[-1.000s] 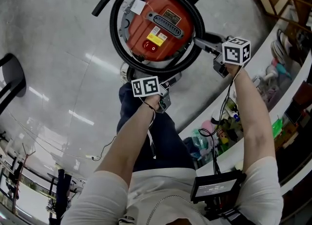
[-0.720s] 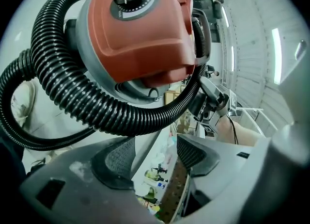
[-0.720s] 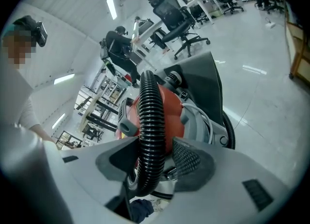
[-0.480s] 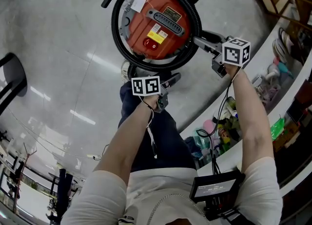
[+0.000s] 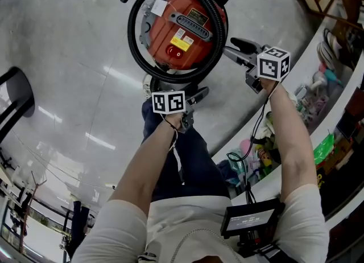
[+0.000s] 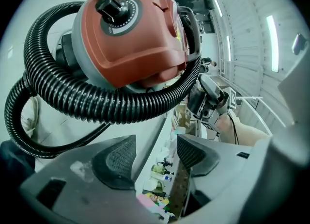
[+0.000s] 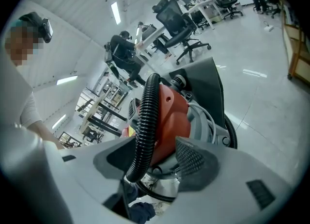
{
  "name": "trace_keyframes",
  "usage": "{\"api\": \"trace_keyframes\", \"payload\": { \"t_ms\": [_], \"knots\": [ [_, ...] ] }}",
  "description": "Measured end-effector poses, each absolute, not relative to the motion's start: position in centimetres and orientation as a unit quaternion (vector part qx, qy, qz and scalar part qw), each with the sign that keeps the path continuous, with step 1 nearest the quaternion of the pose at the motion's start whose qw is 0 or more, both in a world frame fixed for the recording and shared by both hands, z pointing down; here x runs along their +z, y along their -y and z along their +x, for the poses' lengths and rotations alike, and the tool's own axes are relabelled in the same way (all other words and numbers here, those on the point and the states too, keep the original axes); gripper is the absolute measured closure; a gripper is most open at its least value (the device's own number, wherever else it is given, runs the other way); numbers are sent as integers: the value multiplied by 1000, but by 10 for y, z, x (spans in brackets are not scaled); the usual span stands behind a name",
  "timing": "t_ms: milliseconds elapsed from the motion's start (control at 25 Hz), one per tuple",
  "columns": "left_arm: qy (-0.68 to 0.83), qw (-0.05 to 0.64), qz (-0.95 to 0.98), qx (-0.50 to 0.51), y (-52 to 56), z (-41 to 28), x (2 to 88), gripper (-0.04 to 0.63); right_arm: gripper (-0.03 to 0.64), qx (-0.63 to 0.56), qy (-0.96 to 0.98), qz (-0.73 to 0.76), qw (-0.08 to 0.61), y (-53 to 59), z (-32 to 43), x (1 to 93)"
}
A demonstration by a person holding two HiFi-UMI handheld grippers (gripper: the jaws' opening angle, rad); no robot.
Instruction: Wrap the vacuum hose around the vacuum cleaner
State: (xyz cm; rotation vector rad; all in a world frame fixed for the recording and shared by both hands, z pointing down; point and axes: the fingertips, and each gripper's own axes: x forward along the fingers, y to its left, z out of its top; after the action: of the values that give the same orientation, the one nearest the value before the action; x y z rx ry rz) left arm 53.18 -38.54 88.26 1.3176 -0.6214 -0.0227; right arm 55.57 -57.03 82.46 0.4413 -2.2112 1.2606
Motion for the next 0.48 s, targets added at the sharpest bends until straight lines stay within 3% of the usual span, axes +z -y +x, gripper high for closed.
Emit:
{"api": "trace_keyframes", "payload": {
  "t_ms": [480],
  "knots": [
    [304,716,627,37,377,509,862,350,379,460,811,213,292,533,571,812]
  ]
}}
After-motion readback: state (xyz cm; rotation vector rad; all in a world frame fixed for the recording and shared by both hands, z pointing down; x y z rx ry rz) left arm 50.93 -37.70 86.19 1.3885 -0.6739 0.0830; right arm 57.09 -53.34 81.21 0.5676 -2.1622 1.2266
